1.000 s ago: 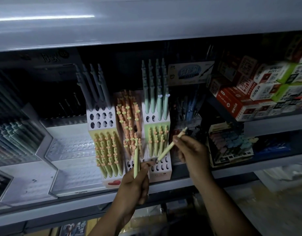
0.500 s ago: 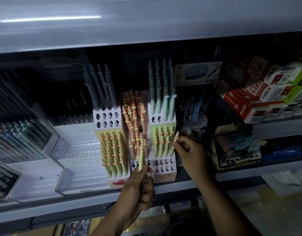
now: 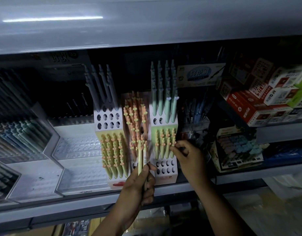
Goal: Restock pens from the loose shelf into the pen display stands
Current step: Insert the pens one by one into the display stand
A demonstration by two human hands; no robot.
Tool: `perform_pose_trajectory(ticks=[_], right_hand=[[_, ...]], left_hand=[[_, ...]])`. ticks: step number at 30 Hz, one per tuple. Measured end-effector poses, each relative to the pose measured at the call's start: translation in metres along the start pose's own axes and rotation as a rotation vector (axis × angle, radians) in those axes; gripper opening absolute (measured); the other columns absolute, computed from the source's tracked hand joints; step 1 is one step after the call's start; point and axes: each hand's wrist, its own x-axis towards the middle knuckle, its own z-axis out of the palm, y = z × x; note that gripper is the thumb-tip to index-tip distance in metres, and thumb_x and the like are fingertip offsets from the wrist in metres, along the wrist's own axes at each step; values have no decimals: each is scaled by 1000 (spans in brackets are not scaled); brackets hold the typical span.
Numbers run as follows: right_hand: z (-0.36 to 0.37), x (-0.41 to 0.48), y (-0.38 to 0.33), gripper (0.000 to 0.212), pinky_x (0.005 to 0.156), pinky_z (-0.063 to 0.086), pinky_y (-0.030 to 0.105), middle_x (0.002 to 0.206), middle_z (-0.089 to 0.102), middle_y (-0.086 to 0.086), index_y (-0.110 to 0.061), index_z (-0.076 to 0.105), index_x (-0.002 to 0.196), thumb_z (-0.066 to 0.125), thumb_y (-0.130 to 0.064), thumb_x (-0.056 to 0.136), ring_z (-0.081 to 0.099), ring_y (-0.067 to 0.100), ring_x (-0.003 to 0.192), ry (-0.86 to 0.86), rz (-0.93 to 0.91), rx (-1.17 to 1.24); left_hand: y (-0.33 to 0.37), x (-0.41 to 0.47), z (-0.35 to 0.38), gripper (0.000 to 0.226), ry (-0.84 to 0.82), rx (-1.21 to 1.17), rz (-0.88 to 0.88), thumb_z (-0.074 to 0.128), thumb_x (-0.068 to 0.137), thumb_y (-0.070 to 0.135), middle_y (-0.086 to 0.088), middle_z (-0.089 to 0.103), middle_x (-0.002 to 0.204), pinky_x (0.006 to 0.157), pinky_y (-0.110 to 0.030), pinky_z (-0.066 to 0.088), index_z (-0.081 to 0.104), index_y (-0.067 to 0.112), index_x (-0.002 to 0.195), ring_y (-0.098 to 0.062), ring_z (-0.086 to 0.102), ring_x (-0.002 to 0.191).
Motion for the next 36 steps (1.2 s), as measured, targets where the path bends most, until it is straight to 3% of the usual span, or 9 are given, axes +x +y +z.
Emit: perform_pose_trajectory(ticks=[5, 10, 13, 17, 19, 24, 28, 32, 36], right_hand=[[-1, -13, -9, 22, 62, 43, 12, 77, 64, -12, -25, 59, 81, 79, -31, 85, 59, -3, 70, 61, 123, 53], [0, -27, -35, 21, 57, 43, 22, 64, 60, -10, -8, 66, 80, 74, -23, 90, 53, 2, 57, -286, 112, 351], [2, -32, -47, 16, 59, 47, 23, 71, 67, -5, -5, 70, 86, 79, -18, 86, 60, 5, 64, -385, 139, 464], [6, -36, -47, 14, 64, 47, 33, 71, 65, 13, -11, 72, 81, 82, -21, 83, 58, 18, 68, -393, 200, 492], [4, -36, -47, 12, 60, 45, 26, 67, 63, 4, -9, 74, 83, 79, -19, 86, 56, 11, 63, -395, 226, 534], [-2, -30, -43, 12, 50, 36, 29, 61, 53, 9, -10, 73, 86, 66, -13, 95, 45, 17, 52, -219, 279, 701], [-5, -24, -34, 15, 50, 37, 31, 57, 56, 3, -12, 70, 84, 63, -8, 97, 49, 17, 53, -14, 233, 634], [1, -30, -27, 20, 54, 42, 27, 67, 64, 0, -31, 64, 87, 70, -13, 92, 58, 16, 57, 65, 53, 296], [6, -35, -24, 27, 54, 43, 30, 63, 55, 0, -41, 58, 90, 70, -18, 92, 53, 17, 56, 61, -23, 198]], left_hand=[[-1, 3, 0, 37, 7, 16, 9, 51, 102, 37, -5, 24, 71, 52, -30, 13, 58, 5, 118, -17, 13, 57], [-4, 5, 3, 36, 17, 81, 26, 54, 100, 34, -6, 21, 72, 51, -30, 15, 57, 4, 119, -18, 12, 59], [-4, 5, 7, 23, 12, 154, 62, 59, 97, 35, -8, 24, 69, 50, -30, 19, 60, 12, 97, -19, 16, 56], [-5, 3, 5, 33, 35, 219, 103, 62, 94, 38, -11, 32, 58, 48, -31, 20, 52, 8, 82, -18, 22, 45], [-7, 2, 2, 35, 34, 203, 88, 61, 95, 37, -12, 34, 57, 49, -33, 17, 56, 5, 80, -18, 23, 45], [-6, -1, -1, 36, 142, 105, 52, 56, 99, 38, -17, 57, 75, 44, -26, 29, 65, 5, 110, -20, 36, 48], [-6, -3, -11, 35, 220, 134, 33, 53, 103, 34, -8, 44, 60, 45, -26, 19, 63, 2, 116, -17, 25, 44], [-4, -1, -12, 36, 244, 157, -2, 52, 103, 33, -2, 26, 55, 47, -30, 14, 60, -2, 100, -16, 16, 44], [1, -4, -8, 34, 208, 71, -53, 46, 104, 41, 0, 21, 61, 50, -30, 11, 54, 11, 90, -16, 11, 50]])
